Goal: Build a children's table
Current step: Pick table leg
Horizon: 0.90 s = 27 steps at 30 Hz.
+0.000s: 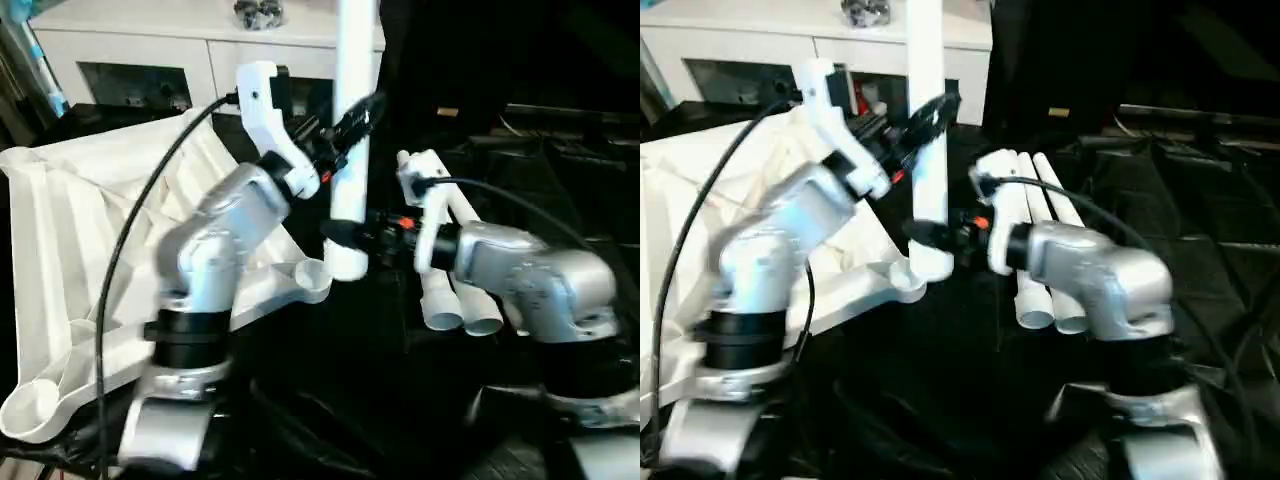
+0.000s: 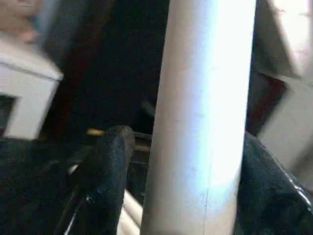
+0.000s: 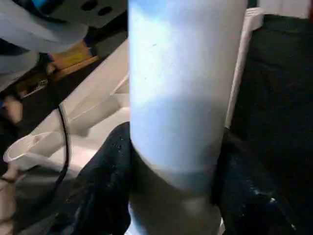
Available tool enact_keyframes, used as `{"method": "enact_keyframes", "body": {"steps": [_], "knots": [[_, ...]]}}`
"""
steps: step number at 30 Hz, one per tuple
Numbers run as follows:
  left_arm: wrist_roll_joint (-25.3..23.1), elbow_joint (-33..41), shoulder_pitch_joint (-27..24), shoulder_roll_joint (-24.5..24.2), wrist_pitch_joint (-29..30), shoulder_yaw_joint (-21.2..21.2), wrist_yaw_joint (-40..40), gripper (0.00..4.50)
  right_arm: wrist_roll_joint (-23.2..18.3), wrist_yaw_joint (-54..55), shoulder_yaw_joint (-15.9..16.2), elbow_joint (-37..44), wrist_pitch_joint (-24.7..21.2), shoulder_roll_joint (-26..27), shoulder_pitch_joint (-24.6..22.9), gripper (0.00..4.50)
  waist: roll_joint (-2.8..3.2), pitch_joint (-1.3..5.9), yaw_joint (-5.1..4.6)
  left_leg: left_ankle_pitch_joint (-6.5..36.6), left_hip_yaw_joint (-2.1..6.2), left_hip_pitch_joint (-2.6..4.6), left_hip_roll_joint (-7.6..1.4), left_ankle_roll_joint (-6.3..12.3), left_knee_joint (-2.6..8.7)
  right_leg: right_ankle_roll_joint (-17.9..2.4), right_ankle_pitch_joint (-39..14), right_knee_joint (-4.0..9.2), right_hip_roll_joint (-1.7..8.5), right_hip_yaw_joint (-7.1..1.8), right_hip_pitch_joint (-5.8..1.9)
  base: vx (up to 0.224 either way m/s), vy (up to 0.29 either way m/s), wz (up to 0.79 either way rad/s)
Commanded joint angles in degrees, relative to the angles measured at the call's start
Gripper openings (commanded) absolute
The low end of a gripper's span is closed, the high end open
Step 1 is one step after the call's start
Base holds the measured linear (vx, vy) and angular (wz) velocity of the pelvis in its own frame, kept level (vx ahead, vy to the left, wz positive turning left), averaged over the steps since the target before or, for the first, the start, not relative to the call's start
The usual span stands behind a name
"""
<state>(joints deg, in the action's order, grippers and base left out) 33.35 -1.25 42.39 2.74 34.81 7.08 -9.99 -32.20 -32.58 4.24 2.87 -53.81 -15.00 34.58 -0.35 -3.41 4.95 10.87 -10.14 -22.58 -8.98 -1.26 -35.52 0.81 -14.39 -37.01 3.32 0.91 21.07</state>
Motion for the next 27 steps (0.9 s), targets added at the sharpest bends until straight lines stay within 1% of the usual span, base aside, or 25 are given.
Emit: {"method": "enact_keyframes", "body": {"steps": [1,2,3,4,5,7,8,10,11,12,13,14,15,17,18,19,20,21,22,23,24,27], "knots": [[-1.03,-1.41,0.96,0.43,-1.19,1.66,3.38,2.67,0.95,1.23,0.43,0.51,1.77,0.70,1.87,1.93,-0.82,4.21,-0.15,-0.05,1.33,1.40,-3.73,0.50,3.66,-14.68,8.10,3.72,4.57,-2.20,-2.57,0.000,0.000,0.00],[-1.03,-1.41,0.96,0.43,-1.19,1.66,3.38,2.64,0.95,1.23,0.43,0.51,1.77,0.70,1.87,1.93,-0.80,4.19,-0.16,0.04,1.36,1.42,-3.69,0.38,3.69,-14.60,7.88,3.72,4.54,-2.19,-2.58,0.000,0.000,0.00],[-0.60,-1.55,1.05,0.67,-1.30,1.89,3.37,2.37,1.20,1.57,0.50,0.28,1.88,1.03,2.02,1.93,-0.86,4.17,-0.11,-0.04,1.35,1.43,-3.71,0.45,3.72,-14.33,7.91,3.72,4.50,-2.20,-2.59,0.000,0.000,0.00],[-0.03,-1.25,0.96,0.89,-1.14,2.01,3.00,2.37,1.40,1.87,0.61,0.23,1.99,1.37,2.09,1.93,-0.78,4.16,-0.10,-0.14,1.37,1.44,-3.72,0.43,3.72,-14.25,7.99,3.66,4.50,-2.21,-2.54,0.000,0.000,0.00],[0.56,-0.94,0.86,1.10,-0.86,2.12,2.55,2.26,1.50,2.13,0.66,0.22,2.02,1.61,2.18,1.93,-0.57,4.20,-0.11,-0.42,1.35,1.47,-3.72,0.40,3.68,-14.37,8.50,3.56,4.52,-2.19,-2.45,0.000,0.000,0.00],[1.47,-0.49,0.76,1.54,-0.39,2.43,2.14,2.23,1.87,2.54,0.65,0.21,2.06,1.95,2.43,1.93,-0.62,4.18,-0.12,-0.18,1.35,1.50,-3.72,0.47,3.70,-14.37,8.92,3.60,4.46,-2.16,-2.46,0.000,0.000,0.00],[1.67,-0.47,0.78,1.68,-0.36,2.49,2.11,1.99,2.05,2.69,0.63,0.18,2.12,2.04,2.52,1.93,-0.50,4.18,-0.18,-0.02,1.35,1.52,-3.71,0.33,3.70,-14.46,9.06,3.59,4.46,-2.16,-2.42,0.000,0.000,0.00],[2.27,-0.46,0.86,1.79,-0.31,2.61,1.70,1.93,1.95,2.43,0.44,0.05,1.97,1.96,2.71,1.93,-0.47,4.13,-0.12,0.58,1.39,1.51,-3.75,0.11,3.77,-14.35,8.56,3.67,4.50,-2.18,-2.46,0.000,0.000,0.00],[3.00,-0.56,0.90,1.44,-0.26,2.38,0.22,1.91,1.33,2.10,-0.32,-0.38,1.35,1.82,2.91,2.28,-0.26,4.14,-0.10,0.73,1.42,1.55,-3.76,-0.01,3.77,-14.29,8.44,3.66,4.50,-2.18,-2.42,0.000,0.000,0.00],[3.00,-0.56,0.90,1.44,-0.26,2.38,0.22,1.88,1.33,2.10,-0.32,-0.38,1.35,1.82,2.91,2.49,-0.37,4.14,-0.14,0.84,1.41,1.61,-3.80,-0.20,3.81,-14.19,8.42,3.67,4.46,-2.18,-2.39,0.000,0.000,0.00],[3.47,-0.70,0.90,1.06,0.01,2.18,-0.85,1.87,0.15,1.09,-1.29,-0.80,0.51,1.26,3.08,2.63,-0.32,4.12,-0.15,1.04,1.40,1.59,-3.74,-0.36,3.82,-14.19,8.51,3.69,4.46,-2.19,-2.43,0.000,0.000,0.00],[3.57,-0.77,0.90,0.95,0.07,2.13,-1.09,1.85,-0.10,0.74,-1.46,-0.88,0.35,1.02,3.11,2.69,-0.29,4.15,-0.10,1.04,1.39,1.59,-3.70,-0.36,3.79,-14.25,8.70,3.66,4.51,-2.21,-2.48,0.000,0.000,0.00],[4.02,-1.04,0.95,0.63,0.28,2.07,-2.40,1.85,-0.60,-0.29,-1.81,-1.08,0.03,0.25,3.21,2.69,-0.24,4.17,-0.03,1.07,1.35,1.63,-3.68,-0.47,3.78,-14.44,8.95,3.66,4.44,-2.22,-2.44,0.000,0.000,0.00],[4.76,-1.77,1.18,-0.75,1.41,1.60,-6.08,1.84,-1.90,-4.33,-2.30,-1.31,-0.60,-2.75,3.21,2.98,-0.41,4.16,0.04,1.14,1.32,1.63,-3.69,-0.27,3.78,-14.40,9.26,3.65,4.40,-2.21,-2.55,0.000,0.000,0.00],[5.80,-2.05,1.37,-2.10,2.30,0.85,-10.45,1.84,-2.97,-7.93,-2.54,-1.78,-1.15,-5.24,3.26,2.98,-0.35,4.17,0.17,0.89,1.30,1.56,-3.62,-0.07,3.70,-14.34,9.53,3.58,4.42,-2.22,-2.60,0.000,0.000,0.00],[5.93,-2.09,1.40,-2.28,2.41,0.73,-11.02,1.84,-3.10,-8.43,-2.56,-1.84,-1.19,-5.56,3.26,3.03,-0.41,4.14,0.13,1.01,1.29,1.50,-3.49,0.14,3.70,-14.37,9.35,3.63,4.38,-2.19,-2.67,0.000,0.000,0.00],[6.25,-2.14,1.47,-2.70,2.65,0.45,-12.43,1.84,-3.39,-9.60,-2.58,-2.02,-1.23,-6.27,3.29,3.12,-0.38,4.10,0.16,0.96,1.28,1.49,-3.55,0.28,3.70,-14.28,9.36,3.59,4.38,-2.22,-2.62,0.000,0.000,0.00],[7.52,-1.96,1.39,-3.28,3.63,0.09,-15.11,1.84,-4.96,-13.00,-2.54,-1.88,-2.28,-8.06,3.22,3.16,-0.32,4.13,0.06,1.00,1.31,1.49,-3.61,0.54,3.67,-14.69,9.55,3.57,4.46,-2.15,-2.63,0.000,0.000,0.00],[8.34,-1.89,1.35,-4.24,4.47,-0.64,-18.16,1.84,-6.98,-17.48,-2.50,-1.34,-3.23,-10.27,3.02,3.19,-0.19,4.16,0.04,1.26,1.31,1.44,-3.49,0.80,3.56,-15.00,9.57,3.53,4.45,-2.13,-2.81,0.000,0.000,0.00],[9.02,-1.88,1.33,-4.90,5.15,-1.15,-20.36,1.84,-8.33,-20.40,-2.42,-1.00,-4.05,-11.82,2.94,3.19,-0.30,4.23,0.24,0.82,1.34,1.43,-3.64,1.44,3.54,-15.50,10.33,3.45,4.50,-2.16,-2.84,0.000,0.000,0.00],[9.15,-1.89,1.33,-5.03,5.28,-1.26,-20.81,1.84,-8.59,-20.98,-2.41,-0.93,-4.21,-12.12,2.93,3.19,-0.33,4.15,0.13,0.87,1.27,1.42,-3.62,1.64,3.53,-15.77,10.44,3.47,4.40,-2.15,-2.74,0.000,0.000,0.00],[11.87,-1.40,1.39,-6.14,6.04,-1.59,-26.09,1.84,-7.39,-25.44,0.62,-1.15,-3.59,-15.66,3.30,3.19,-0.37,4.18,0.03,0.61,1.30,1.36,-3.64,2.11,3.49,-16.92,10.32,3.48,4.55,-2.07,-2.76,0.000,0.000,0.00]]}}
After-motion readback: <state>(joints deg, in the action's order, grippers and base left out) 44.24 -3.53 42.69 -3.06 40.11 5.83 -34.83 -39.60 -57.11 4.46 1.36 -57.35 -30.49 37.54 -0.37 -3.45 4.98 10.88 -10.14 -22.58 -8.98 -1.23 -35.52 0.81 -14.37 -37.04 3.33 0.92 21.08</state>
